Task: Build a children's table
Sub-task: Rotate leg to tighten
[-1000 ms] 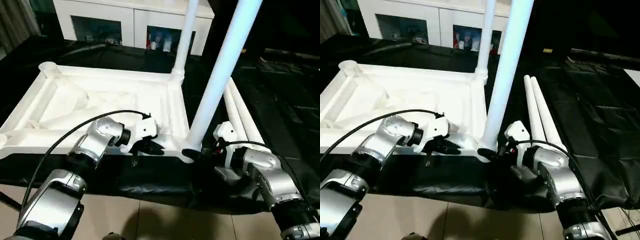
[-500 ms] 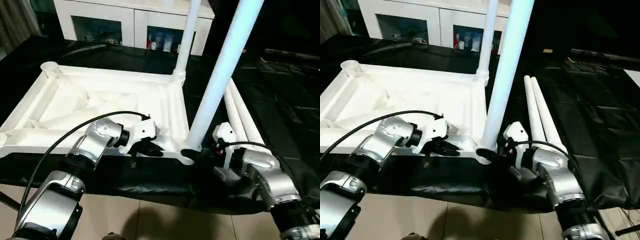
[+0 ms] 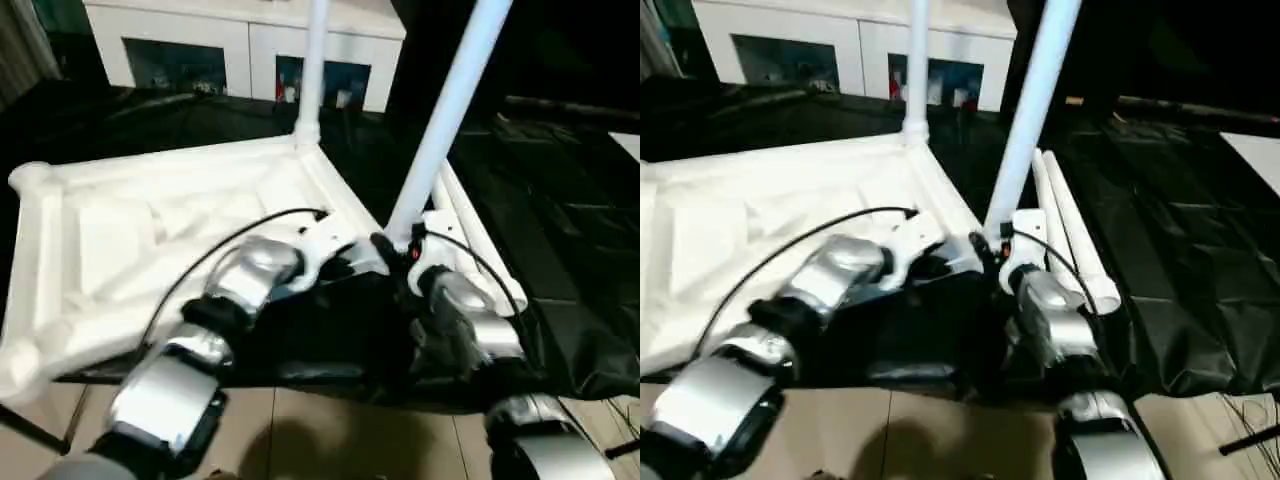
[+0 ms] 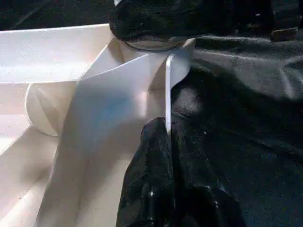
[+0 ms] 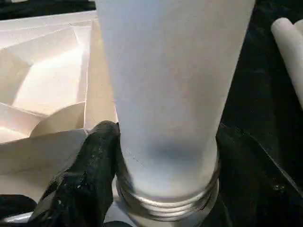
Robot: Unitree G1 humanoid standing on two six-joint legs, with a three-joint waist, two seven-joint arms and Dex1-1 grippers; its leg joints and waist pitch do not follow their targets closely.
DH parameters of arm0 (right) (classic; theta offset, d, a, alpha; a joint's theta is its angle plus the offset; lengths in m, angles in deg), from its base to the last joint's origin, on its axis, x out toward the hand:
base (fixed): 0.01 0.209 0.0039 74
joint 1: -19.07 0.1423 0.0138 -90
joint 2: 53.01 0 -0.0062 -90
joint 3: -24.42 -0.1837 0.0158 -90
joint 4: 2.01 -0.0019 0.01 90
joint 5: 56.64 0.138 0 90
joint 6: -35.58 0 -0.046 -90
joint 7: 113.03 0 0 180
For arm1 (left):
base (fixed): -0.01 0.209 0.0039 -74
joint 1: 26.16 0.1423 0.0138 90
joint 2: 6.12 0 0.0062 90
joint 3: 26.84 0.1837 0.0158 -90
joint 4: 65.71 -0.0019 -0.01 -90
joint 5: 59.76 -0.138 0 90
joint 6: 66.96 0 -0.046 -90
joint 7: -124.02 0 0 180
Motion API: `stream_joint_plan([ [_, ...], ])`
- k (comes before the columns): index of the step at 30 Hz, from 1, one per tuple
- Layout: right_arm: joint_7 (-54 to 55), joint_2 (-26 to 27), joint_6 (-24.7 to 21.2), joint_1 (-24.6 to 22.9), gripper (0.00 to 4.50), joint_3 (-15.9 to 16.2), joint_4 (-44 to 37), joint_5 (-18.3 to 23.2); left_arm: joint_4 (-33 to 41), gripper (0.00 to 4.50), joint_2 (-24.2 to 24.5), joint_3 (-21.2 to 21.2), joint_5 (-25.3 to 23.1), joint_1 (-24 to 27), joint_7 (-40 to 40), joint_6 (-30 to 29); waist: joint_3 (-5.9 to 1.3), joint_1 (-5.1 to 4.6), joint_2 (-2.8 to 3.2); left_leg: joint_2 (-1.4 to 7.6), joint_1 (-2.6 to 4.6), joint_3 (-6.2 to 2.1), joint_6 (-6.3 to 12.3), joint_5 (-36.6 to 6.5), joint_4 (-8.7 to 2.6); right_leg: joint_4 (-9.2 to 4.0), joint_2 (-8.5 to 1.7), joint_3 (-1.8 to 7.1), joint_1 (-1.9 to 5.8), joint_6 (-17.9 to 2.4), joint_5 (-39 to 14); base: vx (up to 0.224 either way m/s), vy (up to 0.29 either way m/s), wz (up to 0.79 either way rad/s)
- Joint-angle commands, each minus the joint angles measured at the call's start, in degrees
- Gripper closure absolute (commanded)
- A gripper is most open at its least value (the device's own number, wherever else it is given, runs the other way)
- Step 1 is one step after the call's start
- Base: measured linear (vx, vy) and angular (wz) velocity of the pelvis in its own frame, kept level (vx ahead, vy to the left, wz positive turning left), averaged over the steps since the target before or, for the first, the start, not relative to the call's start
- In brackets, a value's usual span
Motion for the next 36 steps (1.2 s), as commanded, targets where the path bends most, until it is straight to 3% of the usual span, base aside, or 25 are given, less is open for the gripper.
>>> stream_joint_plan([
  [1,-3.1,0.74,-1.09,-0.81,1.28,-0.51,1.4,1.61,-0.31,4.5,-0.52,-0.67,0.26,0.1,-0.62,1.1,-3.32,0.14,-0.11,1.32,0.38,-0.83,1.35,-16.27,-4.48,-5.18,-3.02,2.34,2.04,-9.86,-17.7,0.0,0.0,0.0],
  [3,-5.67,0.51,-0.85,-1.33,1.11,-0.23,-0.17,1.88,0.12,4.5,0.0,-0.11,0.23,0.4,1.19,1.95,-3.37,0.36,-0.08,1.39,0.29,-0.7,2.6,-14.14,-4.42,-4.76,-3.04,2.35,2.28,-11.0,-14.17,0.0,0.0,0.0],
  [7,-13.38,-3.16,-1.16,-3.43,0.72,2.64,-4.34,0.98,1.59,4.5,2.1,0.89,0.59,1.74,6.14,4.39,-3.37,0.56,-0.27,1.41,0.26,-0.65,3.35,-13.23,-4.32,-4.77,-3.09,2.32,2.46,-11.11,-14.09,0.0,0.0,0.0],
  [11,-23.42,-8.42,-1.35,-6.51,0.72,5.1,-9.81,1.38,3.22,4.5,4.8,2.11,0.94,3.37,12.42,7.21,-3.45,0.89,-0.23,1.5,0.26,-0.69,4.32,-12.29,-4.27,-4.7,-3.07,2.28,2.69,-11.23,-13.02,0.0,0.0,0.0],
  [17,-35.48,-15.31,-4.34,-11.15,0.72,7.96,-18.24,2.6,5.93,4.5,8.99,3.82,2.18,5.68,23.67,11.33,-3.6,1.04,0.05,1.76,0.29,-0.62,5.57,-9.78,-4.11,-3.77,-2.97,2.36,2.9,-14.03,-6.25,0.0,0.0,0.0],
  [25,-39.62,-16.82,-5.1,-12.86,0.72,9.06,-22.12,3.47,9.82,4.5,11.49,3.61,5.29,7.5,32.66,11.91,-3.43,1.52,0.14,1.96,0.79,-0.45,3.75,-12.3,-4.3,-3.97,-3.14,2.5,2.46,-14.46,-9.54,0.0,0.0,0.0],
  [30,-40.21,-16.45,-5.52,-12.61,1.11,10.13,-21.02,2.13,10.19,4.5,11.89,3.58,4.88,7.96,33.36,12.27,-3.48,1.85,-0.03,1.91,0.76,-0.5,2.73,-12.61,-4.35,-4.05,-3.26,2.54,2.48,-13.39,-11.19,0.0,0.0,0.0],
  [31,-40.52,-16.63,-5.48,-12.67,1.18,10.61,-20.81,1.63,10.38,4.5,12.0,3.55,4.85,8.15,33.49,12.24,-3.52,1.81,-0.3,1.91,0.74,-0.5,2.76,-12.44,-4.32,-4.02,-3.24,2.51,2.52,-13.31,-11.1,0.0,0.0,0.0],
  [36,-40.71,-16.7,-5.34,-12.92,1.53,10.84,-20.91,1.03,11.2,4.5,12.27,3.51,4.87,8.6,33.8,11.76,-3.68,1.9,-0.19,1.85,0.63,-0.49,3.34,-10.39,-4.15,-3.63,-3.21,2.48,2.66,-13.59,-8.57,0.0,0.0,0.0],
])
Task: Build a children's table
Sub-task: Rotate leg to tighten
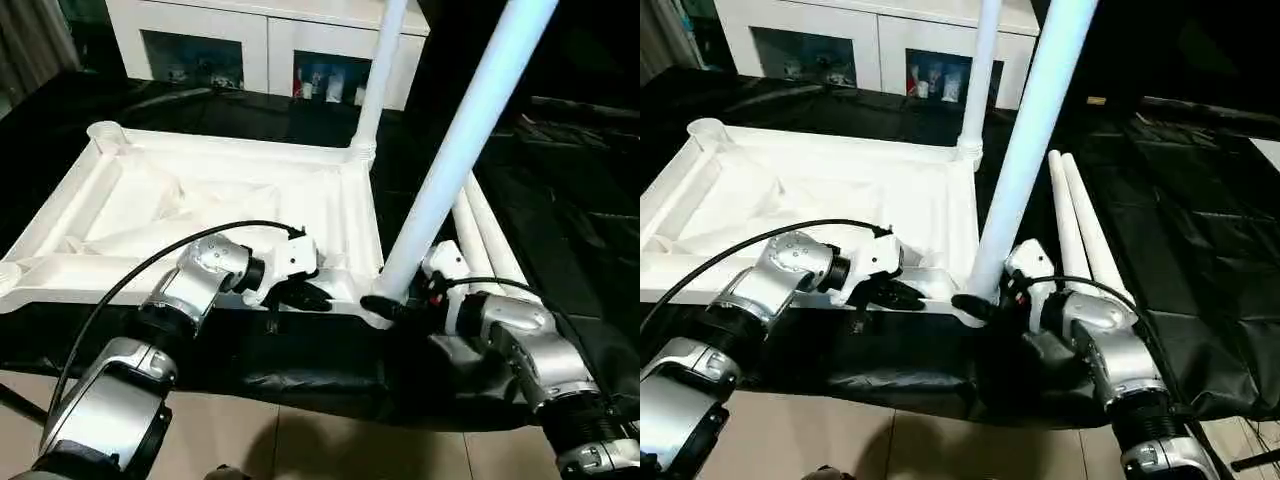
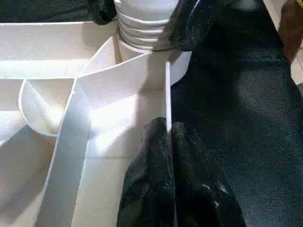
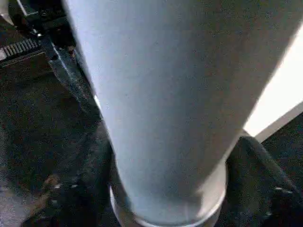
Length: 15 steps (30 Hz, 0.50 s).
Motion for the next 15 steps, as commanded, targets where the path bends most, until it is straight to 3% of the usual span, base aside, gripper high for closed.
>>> stream_joint_plan([
  [1,0.3,-0.84,-0.17,-0.34,1.66,-0.13,-0.23,-0.78,0.61,4.5,-0.7,1.04,1.5,1.72,2.54,0.3,-3.72,-0.05,-0.27,1.78,0.61,-0.56,3.41,-10.28,-3.77,-3.69,-3.2,2.52,2.73,-13.51,-8.25,0.0,0.0,0.0],
  [5,0.59,-0.72,-0.14,-0.76,1.79,0.15,0.11,-1.01,0.72,4.5,-0.54,1.11,1.3,2.03,2.51,0.15,-3.76,-0.06,-0.24,1.73,0.7,-0.5,3.61,-10.02,-3.69,-3.63,-3.14,2.52,2.73,-13.81,-7.65,0.0,0.0,0.0],
  [8,4.04,1.42,-0.65,-0.91,1.83,-1.85,1.49,-0.04,-0.13,4.5,-1.36,0.63,0.72,1.77,-0.25,-0.73,-3.72,-0.06,-0.26,1.72,0.67,-0.52,3.44,-10.37,-3.72,-3.75,-3.21,2.54,2.68,-13.5,-8.93,0.0,0.0,0.0],
  [11,8.87,3.87,-1.01,-0.22,1.83,-4.04,3.26,0.52,-1.67,4.5,-3.1,-0.64,0.56,0.84,-4.9,-2.23,-3.66,-0.23,-0.22,1.77,0.77,-0.55,2.49,-12.1,-3.86,-4.03,-3.23,2.53,2.49,-12.96,-11.87,0.0,0.0,0.0],
  [14,23.69,8.59,-1.65,3.5,1.84,-7.54,10.44,-1.23,-5.29,4.5,-7.12,-2.76,-0.34,-1.48,-16.2,-5.1,-3.42,-0.91,0.01,1.67,0.82,-0.94,-0.35,-15.49,-4.25,-4.6,-3.3,2.42,2.13,-11.29,-18.69,0.0,0.0,0.0],
  [15,26.68,9.4,-2.04,4.41,1.84,-8.25,11.99,-1.44,-6.01,4.5,-7.84,-2.99,-0.6,-1.88,-18.2,-5.59,-3.54,-1.17,-0.12,1.62,0.73,-1.08,-0.87,-15.6,-4.25,-4.72,-3.42,2.39,2.33,-10.78,-19.76,0.0,0.0,0.0],
])
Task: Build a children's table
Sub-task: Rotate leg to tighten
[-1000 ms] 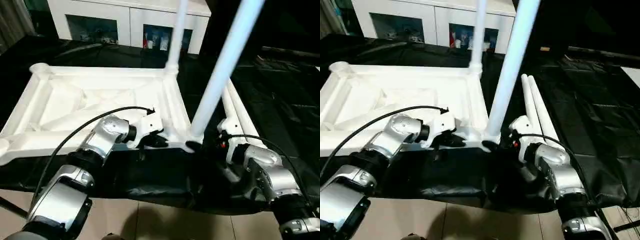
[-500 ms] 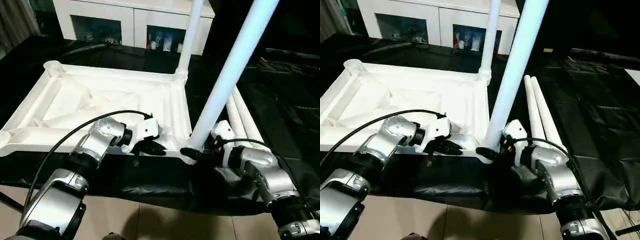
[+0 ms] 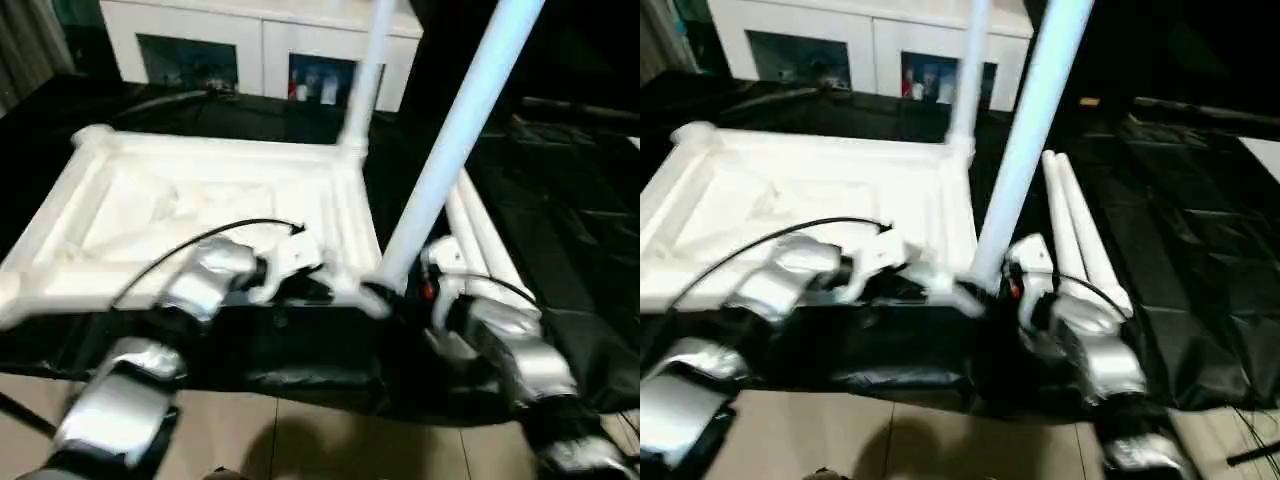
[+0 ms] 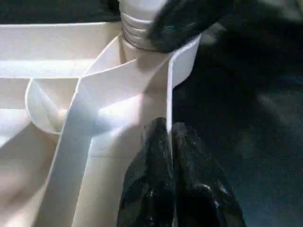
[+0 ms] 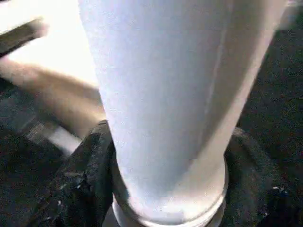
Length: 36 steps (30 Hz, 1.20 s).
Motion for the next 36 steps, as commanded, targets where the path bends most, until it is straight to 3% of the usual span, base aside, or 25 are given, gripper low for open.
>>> stream_joint_plan([
  [1,10.85,1.3,-1.55,1.7,1.84,-2.76,6.31,-1.2,-2.54,4.5,-3.53,-1.97,1.39,0.03,-7.07,-1.86,-3.47,-0.05,-0.08,1.55,0.69,-0.97,-0.83,-15.71,-4.55,-4.86,-3.28,2.3,2.08,-10.59,-19.96,0.0,0.0,0.0],
  [3,17.78,3.0,-0.83,4.06,1.84,-4.54,10.19,-1.12,-4.13,4.5,-5.76,-2.87,1.38,-0.91,-12.11,-3.91,-3.39,-0.57,0.07,1.42,0.81,-0.93,-0.92,-17.18,-4.44,-5.24,-3.29,2.34,1.78,-10.22,-21.7,0.0,0.0,0.0],
  [6,24.0,5.03,0.09,6.98,1.84,-5.52,14.01,-1.91,-5.85,4.5,-8.58,-3.78,1.24,-2.08,-18.0,-5.63,-3.44,-0.51,0.06,1.35,0.81,-0.93,-0.44,-17.06,-4.38,-5.48,-3.22,2.31,1.76,-9.39,-21.79,0.0,0.0,0.0],
  [11,23.14,6.95,3.51,9.74,1.84,-4.63,16.86,-3.28,-7.59,4.5,-10.13,-3.22,0.02,-3.01,-19.79,-5.81,-3.64,-0.4,-0.02,1.24,0.48,-0.75,0.93,-14.3,-4.25,-4.94,-2.91,2.27,2.04,-9.9,-15.85,0.0,0.0,0.0],
  [13,18.26,7.25,4.45,9.52,1.14,-4.47,15.7,-1.75,-7.54,4.5,-9.64,-2.6,-0.38,-2.96,-18.72,-5.48,-3.69,-0.37,-0.09,1.28,0.35,-0.74,1.91,-14.21,-4.24,-4.76,-2.95,2.24,2.28,-10.41,-14.51,0.0,0.0,0.0],
  [16,12.33,5.04,5.58,7.52,1.07,-0.68,11.53,-3.35,-6.49,4.5,-7.27,-0.95,-1.02,-2.26,-14.74,-4.52,-3.78,-0.1,-0.16,1.35,0.2,-0.73,3.19,-12.38,-4.1,-4.53,-2.96,2.2,2.53,-11.0,-11.9,0.0,0.0,0.0],
  [17,11.64,4.66,5.68,7.26,0.93,-0.11,11.04,-3.66,-6.28,4.5,-6.89,-0.72,-1.03,-2.13,-14.0,-4.3,-3.71,-0.12,-0.52,1.29,-0.12,-0.8,3.54,-11.43,-4.13,-4.33,-3.0,2.13,2.73,-11.06,-11.62,0.0,0.0,0.0],
  [21,0.51,-1.24,4.99,3.6,0.78,5.22,4.93,-5.53,-4.1,4.5,-3.22,0.75,-0.93,-0.39,-7.14,-3.07,-3.56,-0.06,-0.31,1.44,0.08,-0.77,4.0,-12.21,-4.1,-4.66,-3.03,2.22,2.71,-10.73,-13.38,0.0,0.0,0.0],
  [22,-4.18,-4.07,5.74,2.01,0.78,6.94,2.43,-6.27,-2.61,4.5,-1.55,1.52,-0.21,0.8,-1.96,0.37,-3.59,-0.12,-0.23,1.41,0.07,-0.77,4.14,-12.0,-4.12,-4.63,-2.98,2.2,2.67,-10.96,-13.09,0.0,0.0,0.0],
  [29,-13.3,-8.51,4.64,-0.84,0.78,6.84,-4.46,-3.02,2.78,4.5,3.42,3.56,2.7,3.97,12.85,5.18,-3.58,-0.07,-0.02,1.79,0.43,-0.61,5.0,-10.58,-4.09,-3.74,-2.83,2.32,2.48,-14.45,-6.72,0.0,0.0,0.0],
  [36,-17.72,-9.88,2.73,-2.08,0.78,8.04,-6.4,-2.21,5.55,4.5,4.92,2.61,4.67,4.68,16.59,4.39,-3.43,0.4,-0.15,1.82,0.55,-0.53,3.47,-12.61,-4.23,-3.97,-3.11,2.46,2.46,-13.79,-10.17,0.0,0.0,0.0],
])
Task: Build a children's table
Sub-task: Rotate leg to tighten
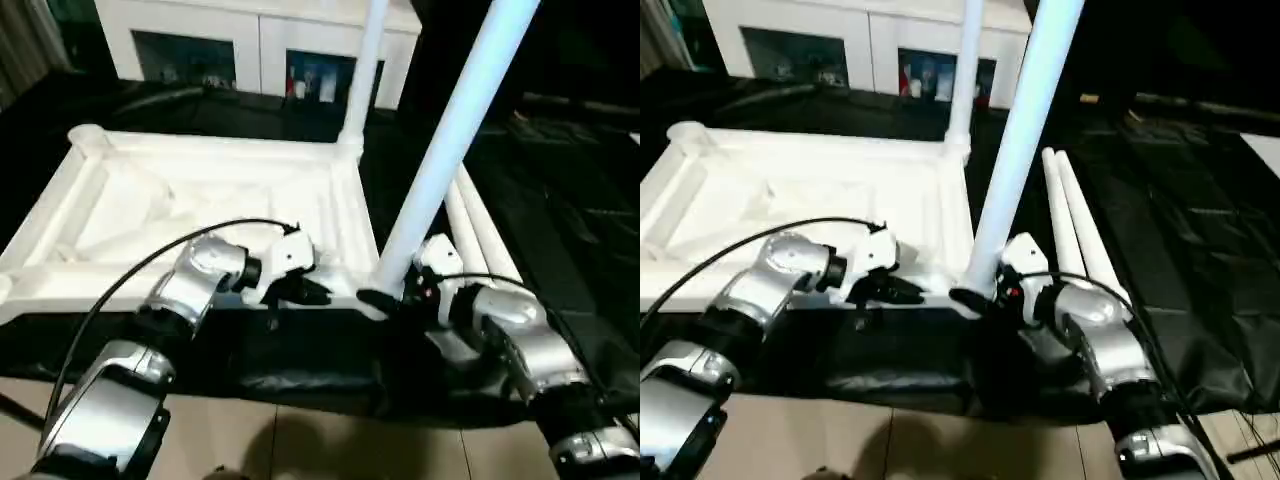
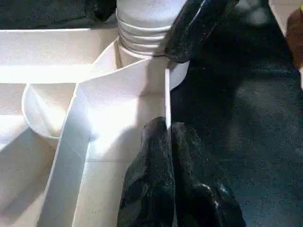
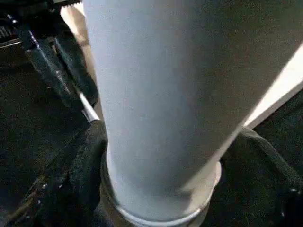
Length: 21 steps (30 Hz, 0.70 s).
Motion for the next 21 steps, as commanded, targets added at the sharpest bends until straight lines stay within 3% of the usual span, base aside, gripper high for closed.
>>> stream_joint_plan([
  [1,-0.6,-0.67,-0.82,-0.28,0.93,-0.36,-0.77,-0.22,0.6,4.5,-0.82,1.73,0.89,1.52,3.48,0.49,-3.44,0.01,-0.15,1.77,0.67,-0.55,3.38,-12.51,-3.98,-3.96,-3.12,2.58,2.6,-13.62,-10.36,0.0,0.0,0.0],
  [9,-1.61,-0.25,-2.08,-0.64,1.63,-0.33,-0.91,0.56,1.17,4.5,-0.3,1.63,1.01,2.1,3.92,0.4,-3.5,0.07,-0.3,1.75,0.61,-0.56,3.44,-11.12,-3.93,-3.76,-3.05,2.54,2.64,-13.3,-9.4,0.0,0.0,0.0],
  [15,0.25,1.01,-2.87,-0.89,1.76,-1.58,-0.2,0.98,1.15,4.5,-0.53,1.29,1.2,2.27,3.49,-0.08,-3.41,0.05,-0.25,1.71,0.65,-0.54,3.23,-11.53,-3.96,-3.9,-3.11,2.56,2.55,-13.09,-10.47,0.0,0.0,0.0],
  [18,7.81,3.71,-2.2,-0.22,1.77,-4.09,3.02,0.38,-0.35,4.5,-2.11,0.38,0.63,1.77,-1.46,-1.24,-3.3,-0.19,-0.19,1.71,0.65,-0.6,2.34,-12.72,-4.13,-4.12,-3.12,2.58,2.33,-12.67,-12.58,0.0,0.0,0.0],
  [21,20.01,7.76,-1.62,1.41,1.78,-7.3,7.92,-0.46,-5.04,4.5,-5.71,-1.28,-0.65,-0.38,-11.67,-2.11,-3.22,-0.75,-0.17,1.58,0.93,-0.77,0.36,-15.22,-4.33,-4.6,-3.05,2.51,1.94,-11.47,-17.16,0.0,0.0,0.0],
])
